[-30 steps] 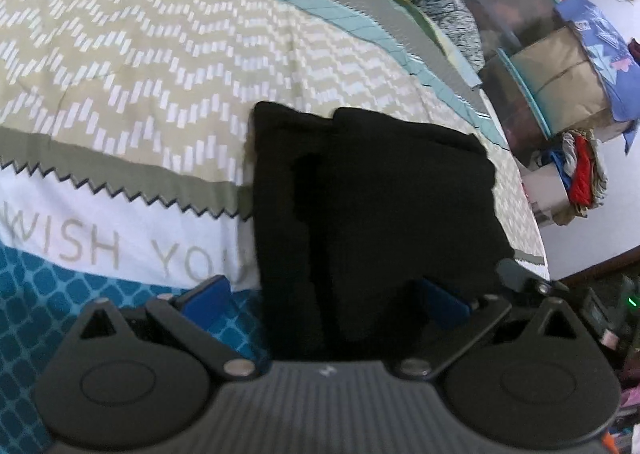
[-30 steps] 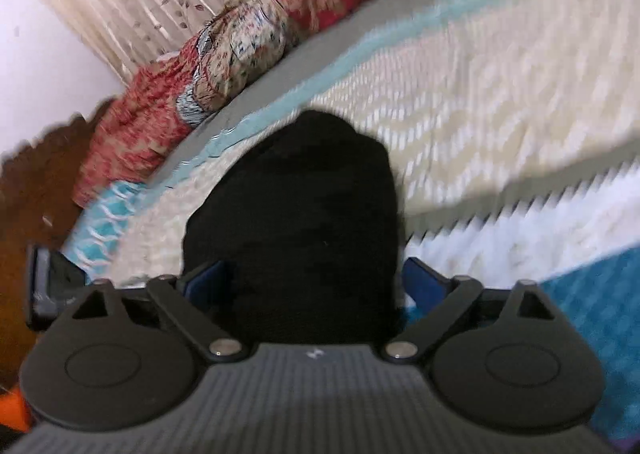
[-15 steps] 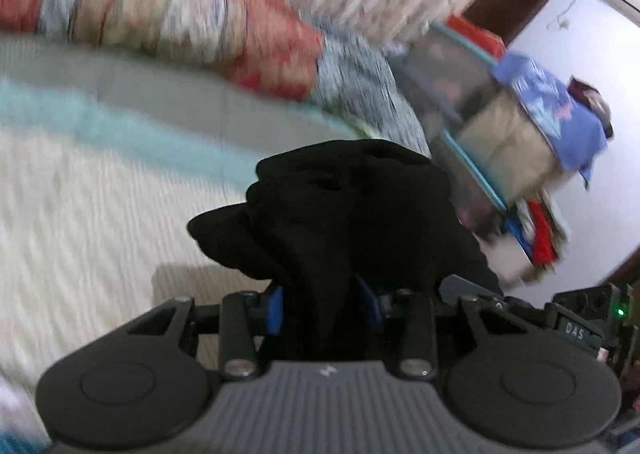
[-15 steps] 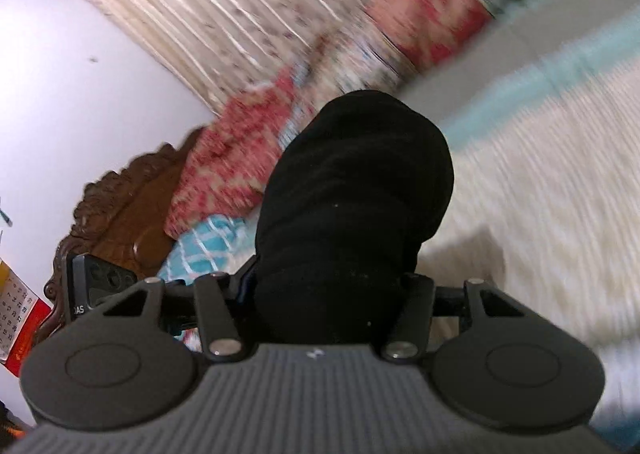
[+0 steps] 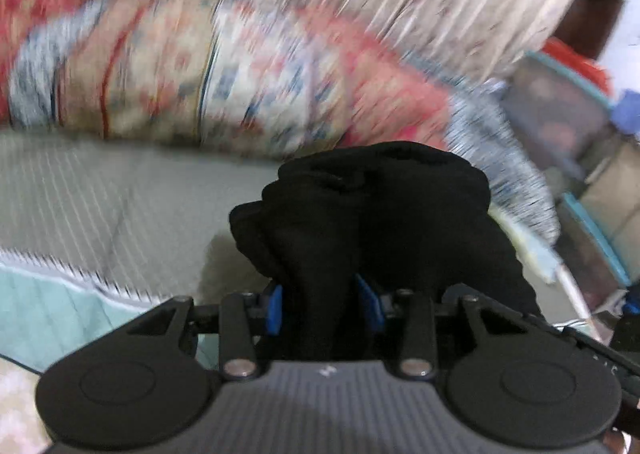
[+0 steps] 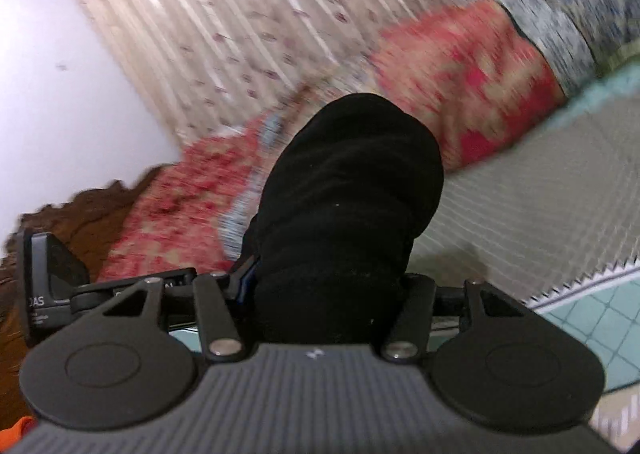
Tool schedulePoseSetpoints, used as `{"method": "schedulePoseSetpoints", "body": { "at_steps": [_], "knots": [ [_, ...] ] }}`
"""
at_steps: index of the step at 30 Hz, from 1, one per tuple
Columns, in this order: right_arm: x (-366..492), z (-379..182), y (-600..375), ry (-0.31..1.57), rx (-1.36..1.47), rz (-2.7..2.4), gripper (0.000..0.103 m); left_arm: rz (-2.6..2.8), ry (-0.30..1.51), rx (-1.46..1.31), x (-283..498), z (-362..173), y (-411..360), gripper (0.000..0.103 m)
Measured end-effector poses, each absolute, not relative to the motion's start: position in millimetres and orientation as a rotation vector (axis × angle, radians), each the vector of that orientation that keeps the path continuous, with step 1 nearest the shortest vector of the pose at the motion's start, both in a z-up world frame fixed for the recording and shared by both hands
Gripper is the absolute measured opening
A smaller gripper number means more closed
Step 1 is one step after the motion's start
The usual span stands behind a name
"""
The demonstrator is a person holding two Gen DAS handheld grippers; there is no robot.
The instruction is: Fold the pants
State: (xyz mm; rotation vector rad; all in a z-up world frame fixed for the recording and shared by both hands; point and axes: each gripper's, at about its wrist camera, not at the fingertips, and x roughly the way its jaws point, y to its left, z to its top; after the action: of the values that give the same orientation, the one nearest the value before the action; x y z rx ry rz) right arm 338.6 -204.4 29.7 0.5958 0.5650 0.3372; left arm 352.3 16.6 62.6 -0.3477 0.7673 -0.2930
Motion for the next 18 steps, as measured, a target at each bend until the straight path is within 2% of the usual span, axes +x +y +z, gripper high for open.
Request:
{"method": "schedulePoseSetpoints", "body": {
  "at_steps": [3, 4, 5, 7, 13, 15, 17, 18],
  "knots": [
    [350.3, -8.8, -209.4, 0.673, 0.580, 0.244, 0.059, -0.223, 0.844, -0.329, 366.5, 20.2, 10.6, 0.039],
    [346.7, -13.8, -214.4, 0.664, 0.607, 0.228, 0.060, -0.213, 0.833, -0.314, 366.9, 14.4, 8.4, 0.048],
    [345.9, -15.3, -219.2, 0.661, 0.655, 0.234, 0.062, -0.208, 0.826, -0.312, 365.6, 13.2, 6.7, 0.053],
    [345.0, -11.2, -220.4, 0.683, 0.670, 0.211, 0.066, -0.185, 0.825, -0.304, 362.0, 16.6, 3.3, 0.053],
    [307.2, 35.4, -192.7, 0.663, 0.324, 0.036, 0.086, -0.085, 0.860, -0.210, 320.6, 56.1, -1.4, 0.055],
    [267.3, 49.0, -187.6, 0.634, 0.266, 0.035, 0.089, -0.070, 0.850, -0.176, 287.6, 70.5, -2.5, 0.061],
    [230.8, 53.5, -187.3, 0.629, 0.272, 0.048, 0.091, -0.054, 0.841, -0.134, 256.9, 78.6, -6.5, 0.072],
    [211.3, 55.6, -187.2, 0.626, 0.286, 0.045, 0.094, -0.046, 0.842, -0.118, 239.4, 81.5, -9.5, 0.073]
  ]
}}
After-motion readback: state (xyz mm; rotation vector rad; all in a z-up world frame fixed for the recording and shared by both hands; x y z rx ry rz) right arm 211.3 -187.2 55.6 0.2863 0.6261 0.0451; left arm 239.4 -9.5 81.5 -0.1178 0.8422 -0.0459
